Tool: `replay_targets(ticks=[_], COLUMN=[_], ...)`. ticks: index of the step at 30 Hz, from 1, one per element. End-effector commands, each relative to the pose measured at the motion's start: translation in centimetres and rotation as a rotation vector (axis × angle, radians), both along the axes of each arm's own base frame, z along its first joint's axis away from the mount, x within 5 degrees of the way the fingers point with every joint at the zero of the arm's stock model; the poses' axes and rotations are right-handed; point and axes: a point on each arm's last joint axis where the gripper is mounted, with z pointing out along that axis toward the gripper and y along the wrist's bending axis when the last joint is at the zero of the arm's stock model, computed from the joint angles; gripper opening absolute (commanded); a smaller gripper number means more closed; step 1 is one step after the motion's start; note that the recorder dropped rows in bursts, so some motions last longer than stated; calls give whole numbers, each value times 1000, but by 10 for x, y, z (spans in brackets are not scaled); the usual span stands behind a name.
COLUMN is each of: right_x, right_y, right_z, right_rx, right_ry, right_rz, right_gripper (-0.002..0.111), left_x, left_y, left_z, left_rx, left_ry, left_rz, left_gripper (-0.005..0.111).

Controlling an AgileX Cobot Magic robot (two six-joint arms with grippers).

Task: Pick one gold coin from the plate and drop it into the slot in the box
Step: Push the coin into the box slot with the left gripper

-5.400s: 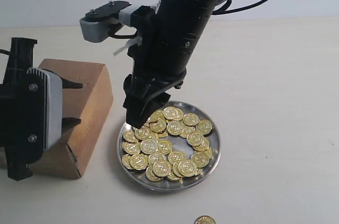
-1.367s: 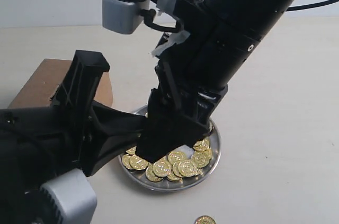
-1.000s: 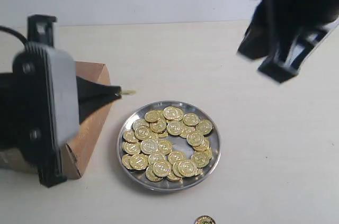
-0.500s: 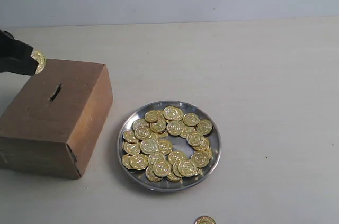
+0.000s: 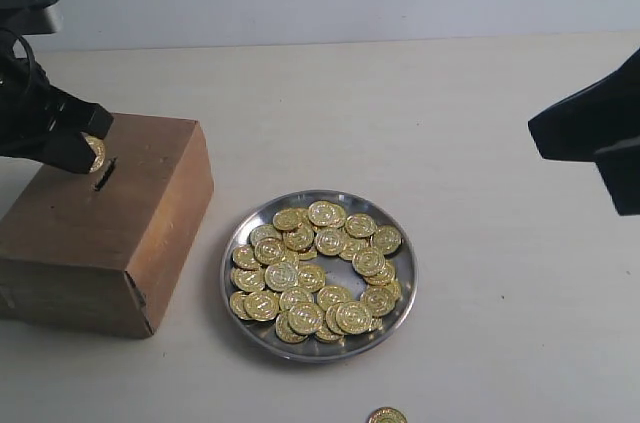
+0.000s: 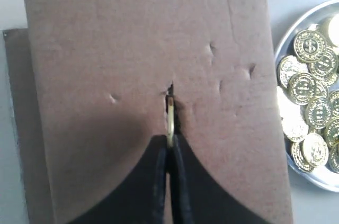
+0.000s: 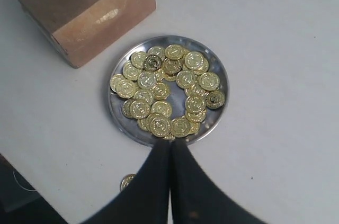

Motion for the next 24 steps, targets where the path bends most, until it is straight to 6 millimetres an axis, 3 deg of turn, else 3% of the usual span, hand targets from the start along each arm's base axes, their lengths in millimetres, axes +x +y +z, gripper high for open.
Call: replay_targets(ticks=[1,18,21,24], right_x=[0,0,0,0], right_y=[0,0,0,0], right_z=[1,1,1,1], right_rx=[10,8,8,8], right_ry=[-29,-32,-32,-32], right_rz=[16,19,19,19], right_gripper=[0,0,0,0], left_x=[5,5,4,4], left_y=[-1,-1,-2,-3], left_z=[-5,-10,-10,-10], left_rx=[-7,-8,-9,-24], left_ry=[4,31,38,46], left_rz=[16,6,-8,-2], left_gripper=[0,0,8,25])
